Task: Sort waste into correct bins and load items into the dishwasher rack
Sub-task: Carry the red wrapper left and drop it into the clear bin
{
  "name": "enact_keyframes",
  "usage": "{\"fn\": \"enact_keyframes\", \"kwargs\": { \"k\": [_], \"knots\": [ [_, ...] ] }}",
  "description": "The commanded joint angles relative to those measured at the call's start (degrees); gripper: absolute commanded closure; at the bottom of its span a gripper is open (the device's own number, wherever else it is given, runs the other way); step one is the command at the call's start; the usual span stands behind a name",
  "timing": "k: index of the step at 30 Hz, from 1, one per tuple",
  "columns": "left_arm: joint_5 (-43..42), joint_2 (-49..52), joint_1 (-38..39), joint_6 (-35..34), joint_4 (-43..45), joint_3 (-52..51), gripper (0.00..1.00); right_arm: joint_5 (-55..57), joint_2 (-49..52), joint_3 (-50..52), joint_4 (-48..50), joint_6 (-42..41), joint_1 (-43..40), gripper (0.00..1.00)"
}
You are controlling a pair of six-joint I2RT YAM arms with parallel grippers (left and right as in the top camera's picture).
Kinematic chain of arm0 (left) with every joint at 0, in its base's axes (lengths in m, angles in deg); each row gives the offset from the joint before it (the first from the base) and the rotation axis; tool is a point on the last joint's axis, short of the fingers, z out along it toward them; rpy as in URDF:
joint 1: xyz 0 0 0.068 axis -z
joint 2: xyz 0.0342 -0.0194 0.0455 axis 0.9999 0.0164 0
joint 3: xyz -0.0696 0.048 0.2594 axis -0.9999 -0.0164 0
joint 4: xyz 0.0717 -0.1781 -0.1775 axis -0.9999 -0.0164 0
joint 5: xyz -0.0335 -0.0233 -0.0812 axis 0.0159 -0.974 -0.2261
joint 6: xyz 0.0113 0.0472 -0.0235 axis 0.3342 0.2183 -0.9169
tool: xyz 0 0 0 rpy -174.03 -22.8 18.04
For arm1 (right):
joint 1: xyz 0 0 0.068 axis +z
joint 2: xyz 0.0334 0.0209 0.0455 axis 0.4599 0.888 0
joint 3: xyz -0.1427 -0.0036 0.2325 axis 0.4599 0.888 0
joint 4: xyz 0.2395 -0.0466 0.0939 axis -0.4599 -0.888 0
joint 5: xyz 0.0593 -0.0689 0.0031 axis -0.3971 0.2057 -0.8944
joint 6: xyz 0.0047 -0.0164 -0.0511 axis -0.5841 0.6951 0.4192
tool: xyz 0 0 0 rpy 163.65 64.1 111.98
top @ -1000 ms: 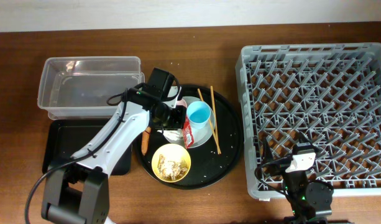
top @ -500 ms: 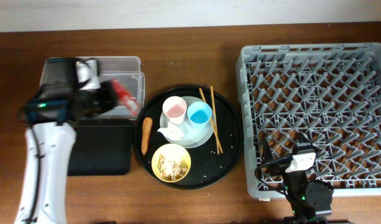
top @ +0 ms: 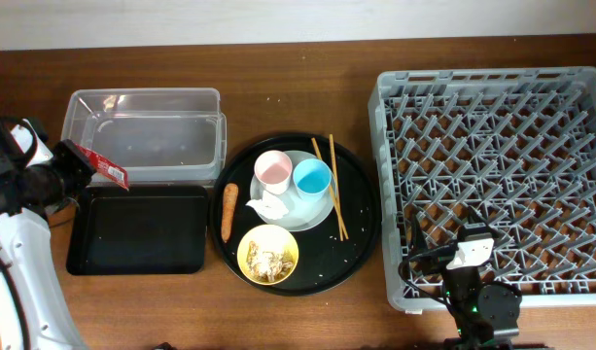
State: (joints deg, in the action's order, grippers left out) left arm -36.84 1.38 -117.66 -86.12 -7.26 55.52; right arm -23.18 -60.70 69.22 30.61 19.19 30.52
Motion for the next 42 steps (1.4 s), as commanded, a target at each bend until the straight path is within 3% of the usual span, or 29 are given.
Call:
{"fn": "enact_keyframes", "kwargs": {
  "k": [1, 9, 11, 15, 24, 26, 28, 29, 32, 35, 42],
  "knots": [
    [0.0, -1.2, -0.3, 0.5, 0.1, 1.0, 1.00, 0.3, -0.3, 0.3, -0.2, -0.5, -0.2, 0.02],
    [-2.0, -1.2, 1.8, 0.4, 0.8, 1.0, 1.00, 0.3, -0.3, 0.3, -0.2, -0.5, -0.2, 0.02],
    [2.0, -1.2, 3.3, 0.4, 1.7, 1.0, 1.00, 0.3, -0.3, 0.3, -0.2, -0.5, -0.2, 0.02],
    [-0.2, -0.2, 3.5, -2.8, 9.4, 1.0, 1.00, 0.3, -0.3, 0.3, -0.3, -0.5, -0.2, 0.02],
    [-0.1, 15.3, 7.9, -3.0, 20.9, 1.0, 0.99, 0.3, -0.3, 0.3, -0.3, -0.5, -0.2, 0.02],
    [-0.1, 15.4, 7.9, -3.0, 21.1, 1.0, 0.85, 0.3, -0.3, 0.3, -0.3, -0.5, -0.2, 0.02],
    [0.0, 15.4, 7.9, -3.0, 21.4, 1.0, 0.28, 0.3, -0.3, 0.3, -0.2, -0.5, -0.2, 0.02],
    [-0.1, 15.4, 7.9, -3.0, 21.2, 1.0, 0.15, 0.3, -0.3, 0.3, -0.2, -0.5, -0.2, 0.02],
    [-2.6, 15.3, 8.2, -2.8, 21.2, 1.0, 0.07, 0.3, -0.3, 0.3, -0.2, -0.5, -0.2, 0.02],
    [-8.0, 14.6, 11.6, 2.3, 20.8, 2.0, 0.02, 0.3, -0.3, 0.3, -0.2, -0.5, -0.2, 0.02],
    [-9.1, 8.8, 30.5, 3.5, 17.9, 2.3, 0.01, 0.3, -0.3, 0.3, -0.3, -0.5, -0.2, 0.02]
  ]
}}
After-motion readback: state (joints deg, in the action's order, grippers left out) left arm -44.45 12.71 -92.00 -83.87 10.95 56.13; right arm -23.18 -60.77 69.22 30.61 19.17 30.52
